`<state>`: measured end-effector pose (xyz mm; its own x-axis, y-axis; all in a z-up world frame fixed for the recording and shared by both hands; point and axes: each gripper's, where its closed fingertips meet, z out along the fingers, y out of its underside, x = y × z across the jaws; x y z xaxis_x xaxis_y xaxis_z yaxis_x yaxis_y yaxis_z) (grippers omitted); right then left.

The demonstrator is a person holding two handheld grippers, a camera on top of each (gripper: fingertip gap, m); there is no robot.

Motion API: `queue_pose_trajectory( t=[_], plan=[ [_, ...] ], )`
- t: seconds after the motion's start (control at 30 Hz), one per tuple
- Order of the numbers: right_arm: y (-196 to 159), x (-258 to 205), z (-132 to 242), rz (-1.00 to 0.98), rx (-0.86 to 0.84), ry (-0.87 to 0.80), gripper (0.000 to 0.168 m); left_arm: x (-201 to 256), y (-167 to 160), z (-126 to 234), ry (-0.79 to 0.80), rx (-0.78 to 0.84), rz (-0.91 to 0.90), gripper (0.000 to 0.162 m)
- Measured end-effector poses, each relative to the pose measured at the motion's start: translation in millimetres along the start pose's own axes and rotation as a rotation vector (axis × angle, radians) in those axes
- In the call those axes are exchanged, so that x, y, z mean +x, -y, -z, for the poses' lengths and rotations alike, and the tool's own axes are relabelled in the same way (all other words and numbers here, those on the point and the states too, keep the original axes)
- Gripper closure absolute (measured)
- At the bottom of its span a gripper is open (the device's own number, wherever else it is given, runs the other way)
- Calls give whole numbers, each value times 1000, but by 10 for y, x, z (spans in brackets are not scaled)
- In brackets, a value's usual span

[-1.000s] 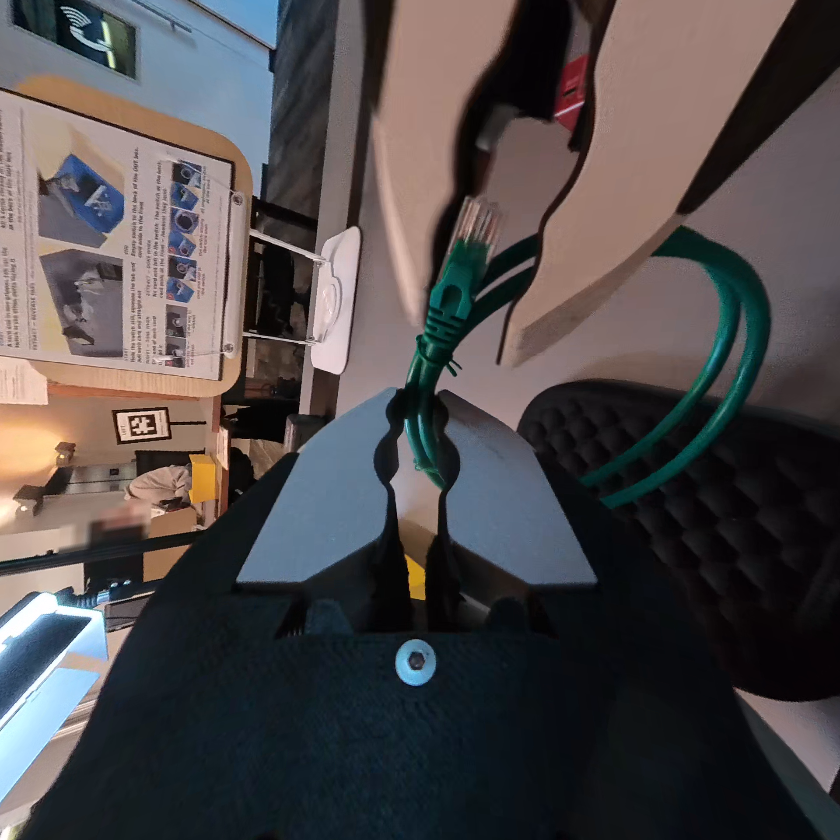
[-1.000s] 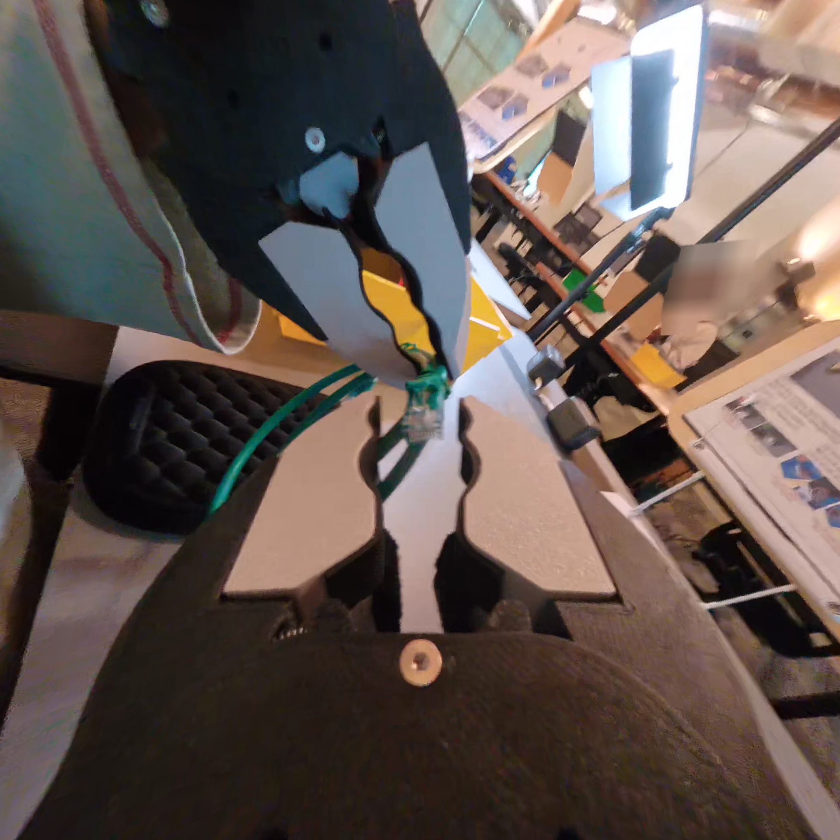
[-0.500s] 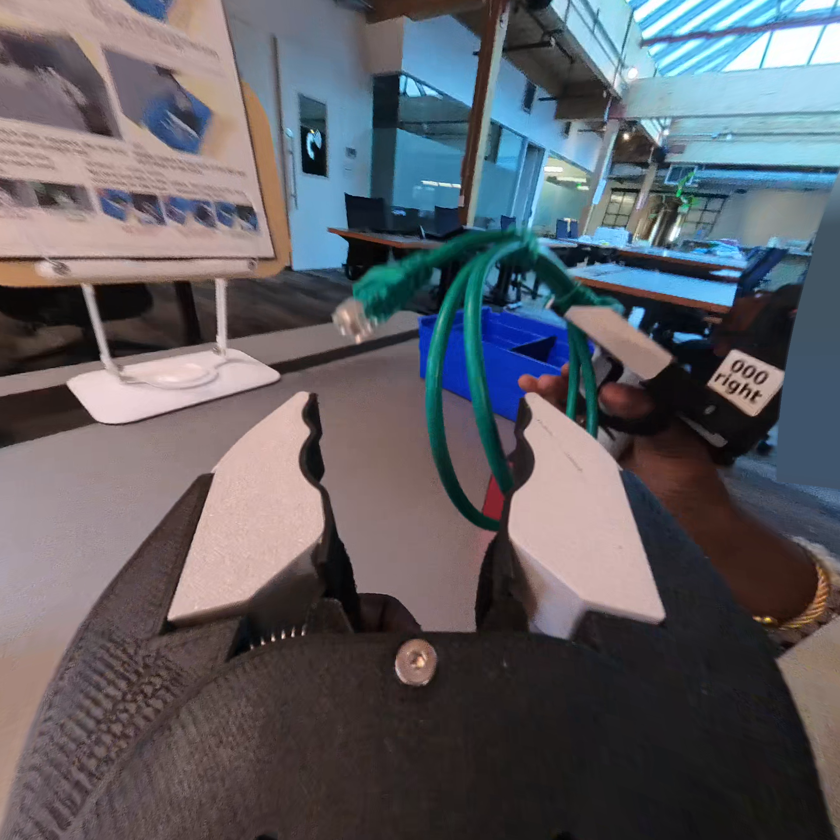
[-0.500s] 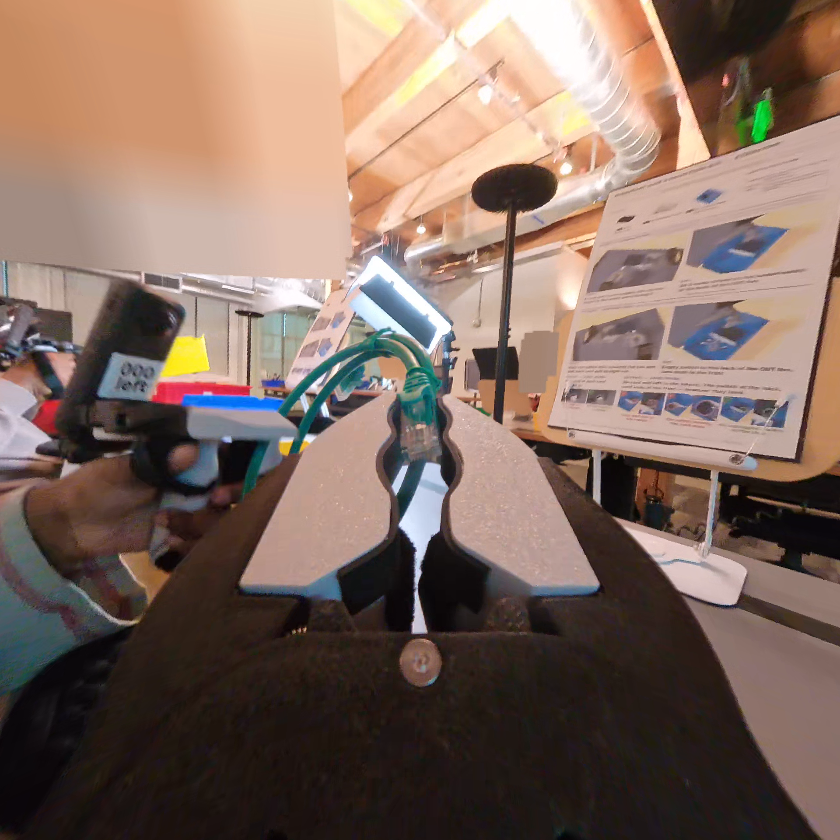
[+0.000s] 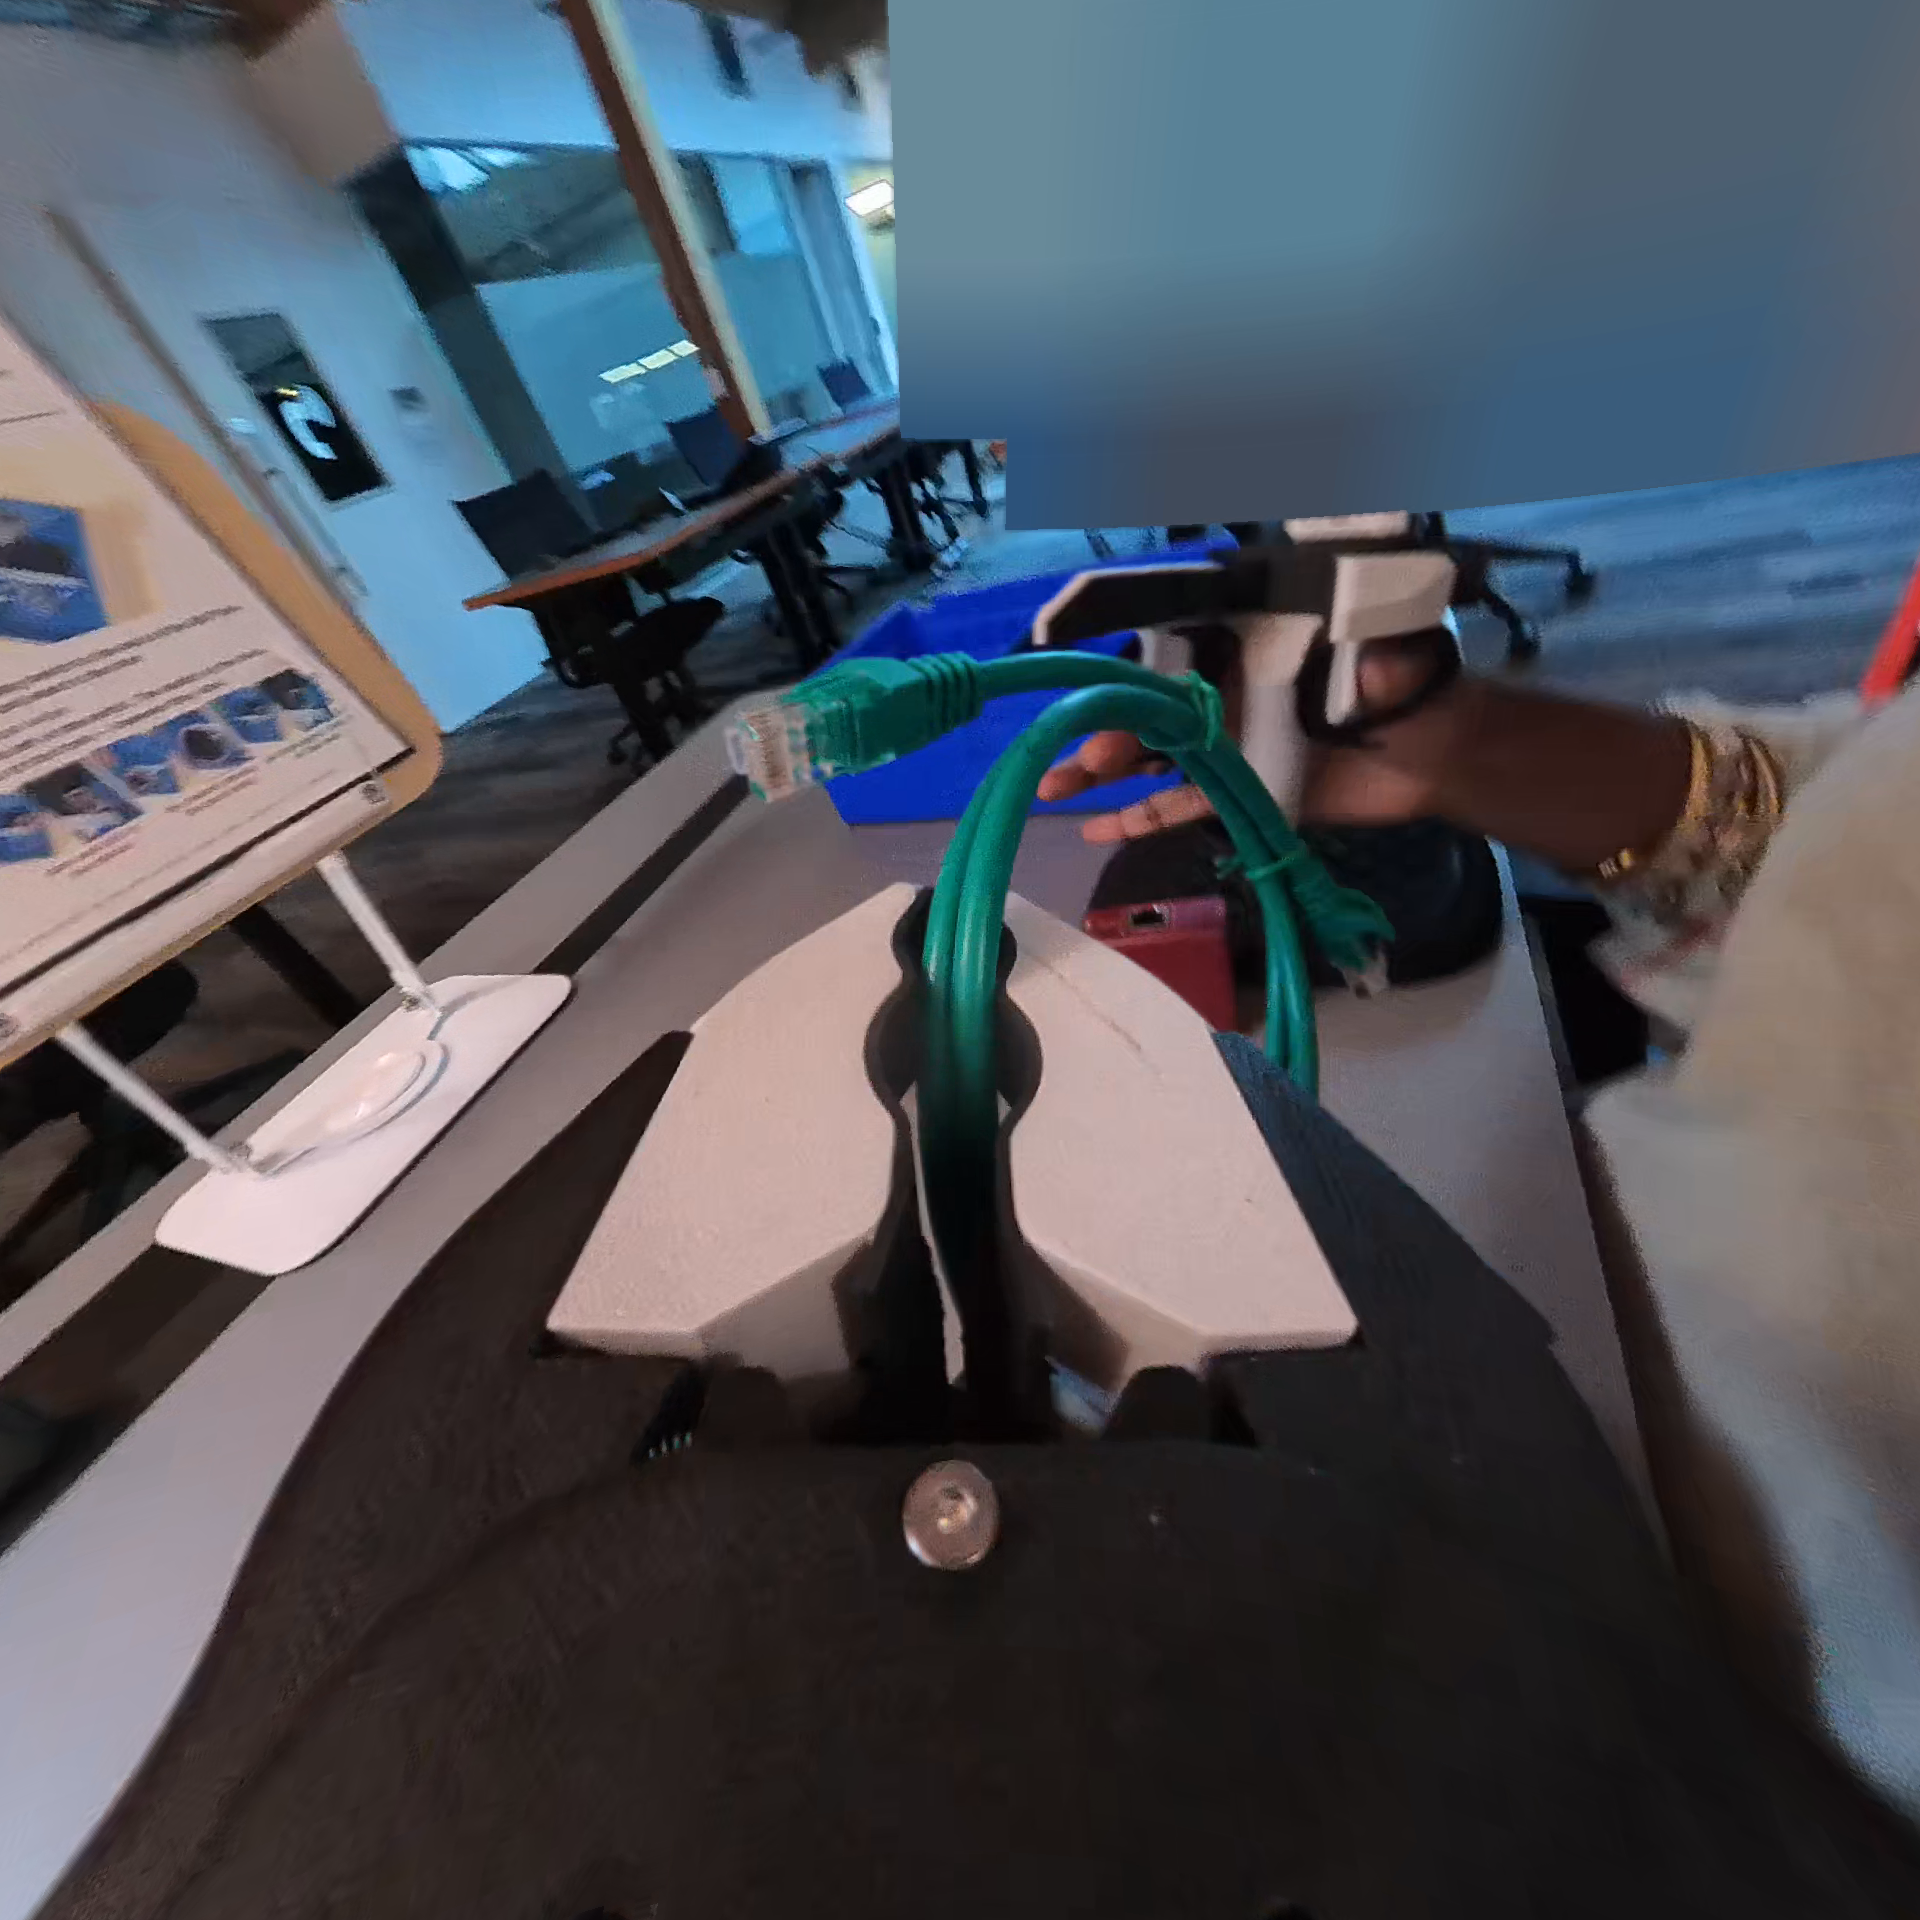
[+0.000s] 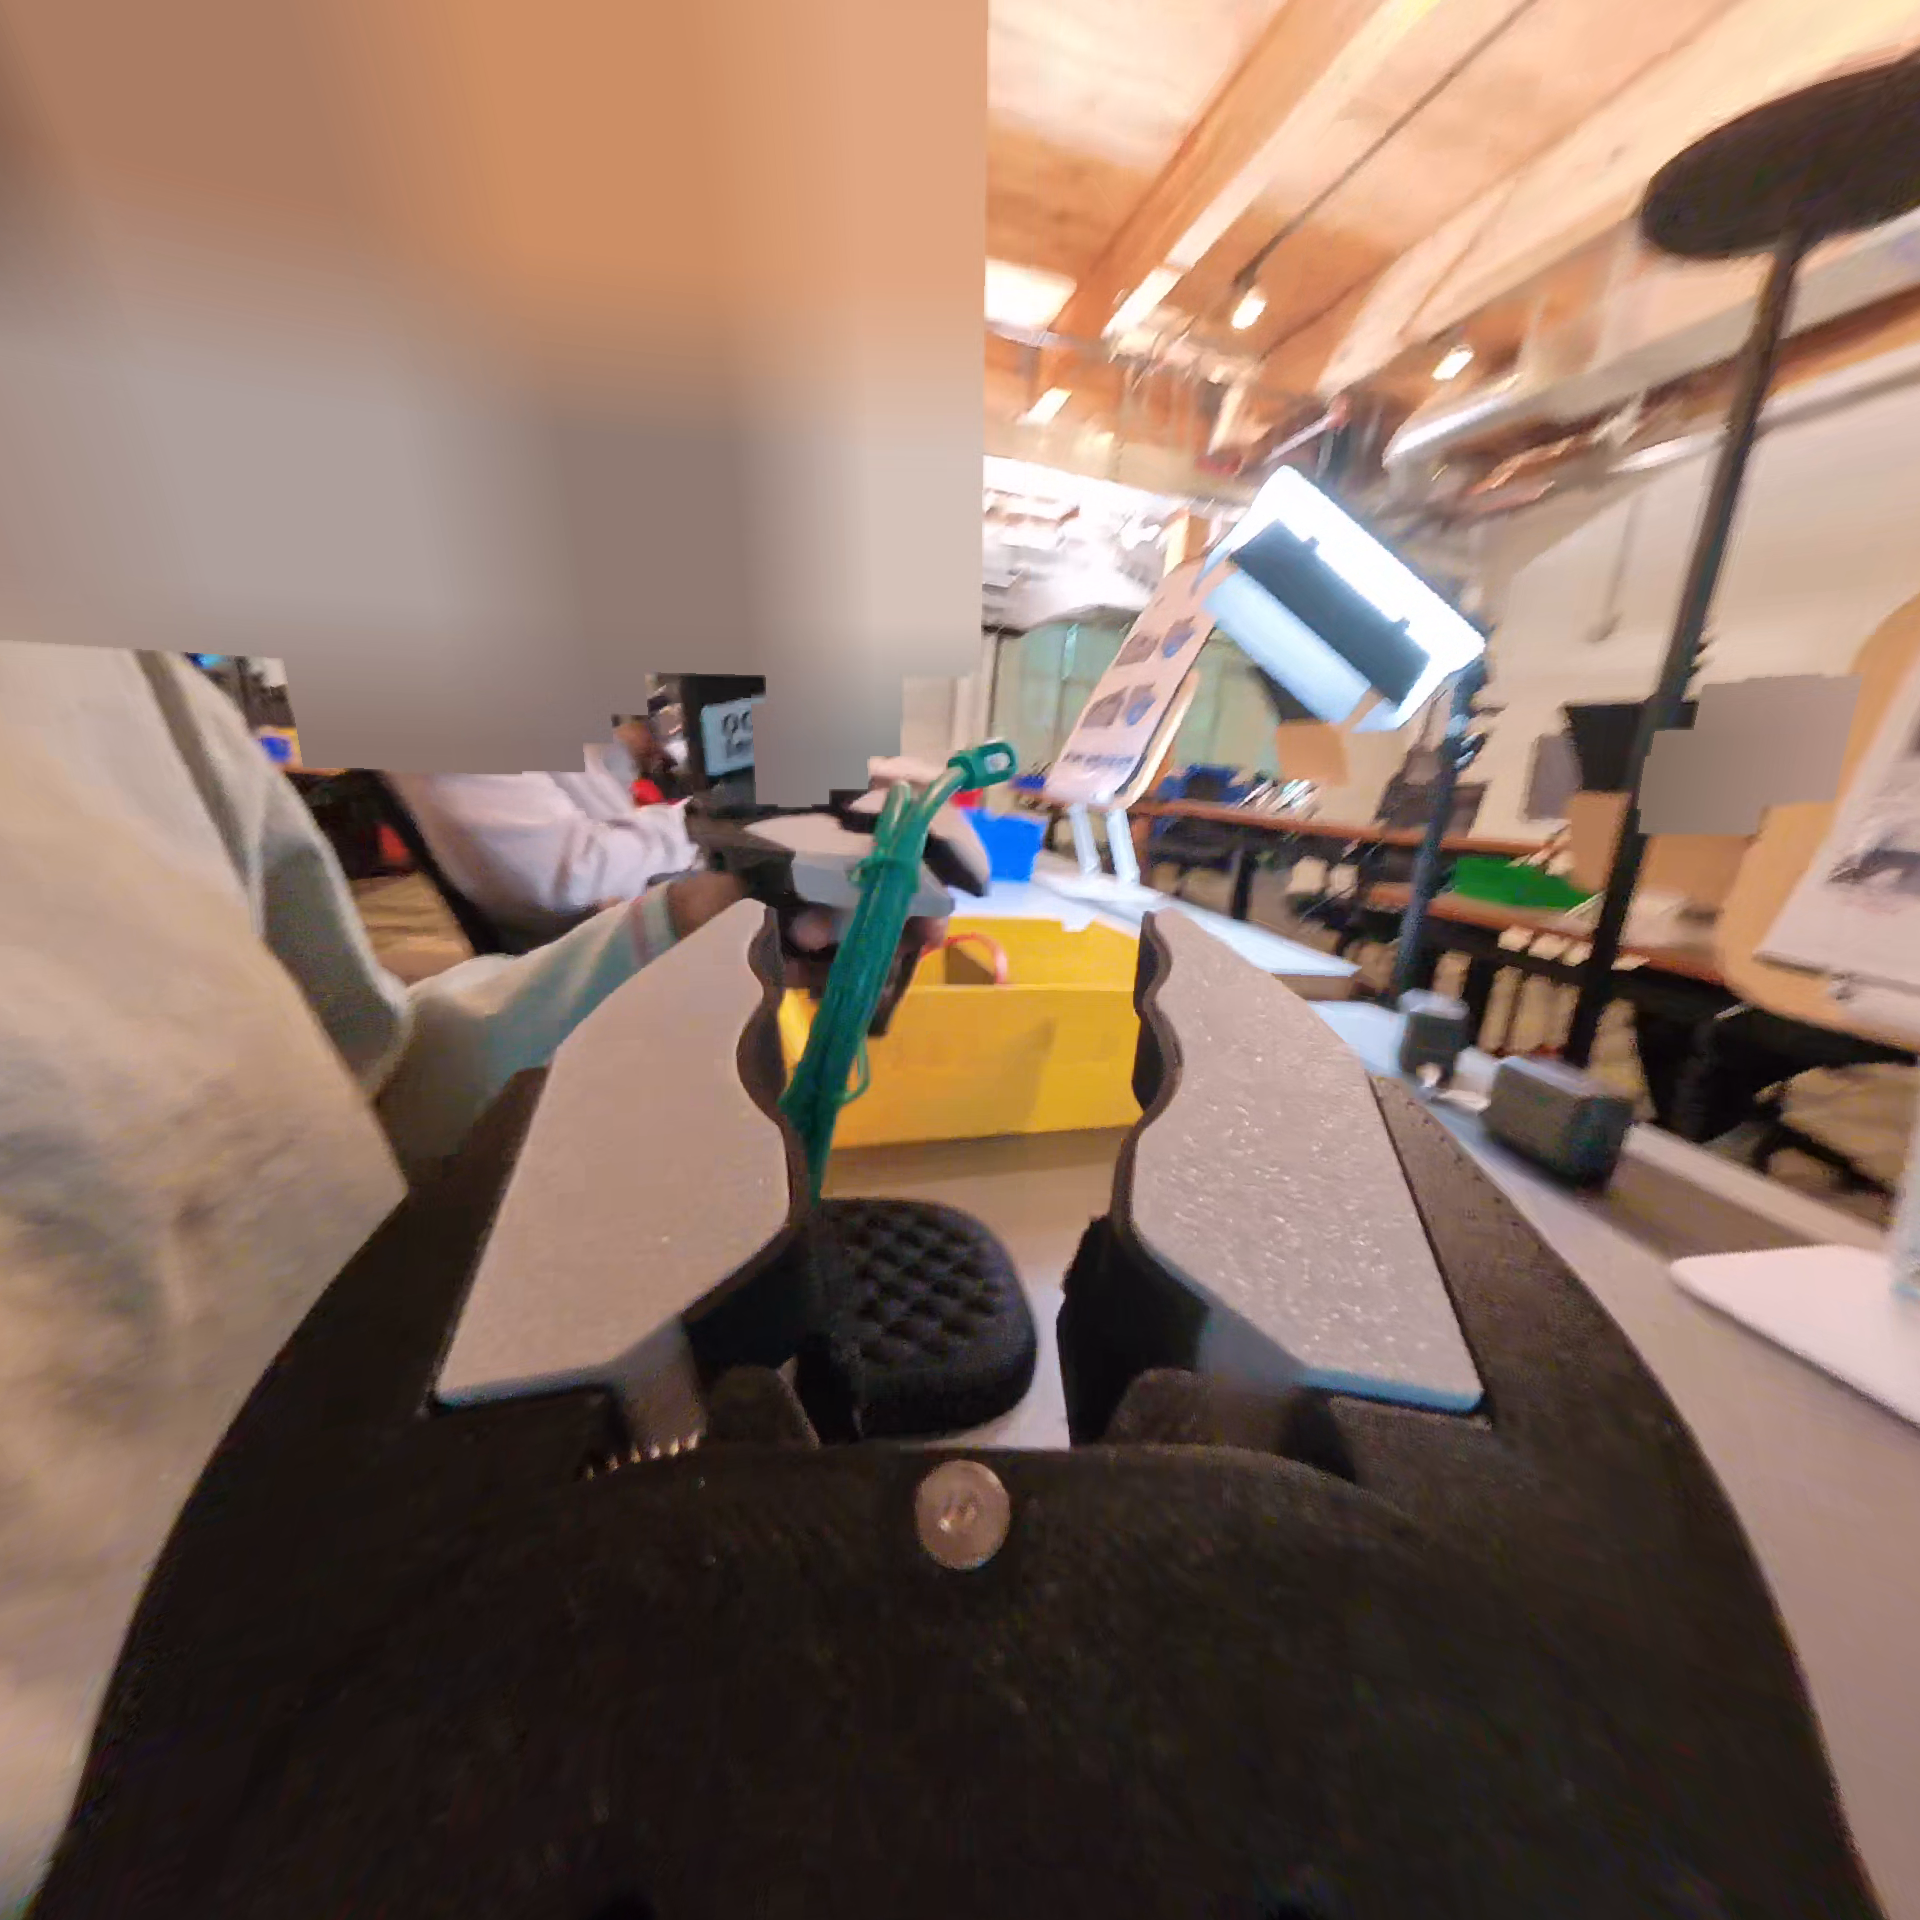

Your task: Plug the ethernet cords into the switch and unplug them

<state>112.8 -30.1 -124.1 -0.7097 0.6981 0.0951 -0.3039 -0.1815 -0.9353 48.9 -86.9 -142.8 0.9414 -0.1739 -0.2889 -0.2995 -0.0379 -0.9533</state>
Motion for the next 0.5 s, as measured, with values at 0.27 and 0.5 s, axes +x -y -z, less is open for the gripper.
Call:
queue_pose_trajectory(
  t=[0.27, 0.5],
  plan=[
    [-496, -255, -298, -50, -235, 105, 152, -1, -119, -196, 3, -107, -76, 150],
    [-74, 276, -129, 229, -100, -398, 154, -416, 153, 67, 455, 149, 254, 93]
  ],
)
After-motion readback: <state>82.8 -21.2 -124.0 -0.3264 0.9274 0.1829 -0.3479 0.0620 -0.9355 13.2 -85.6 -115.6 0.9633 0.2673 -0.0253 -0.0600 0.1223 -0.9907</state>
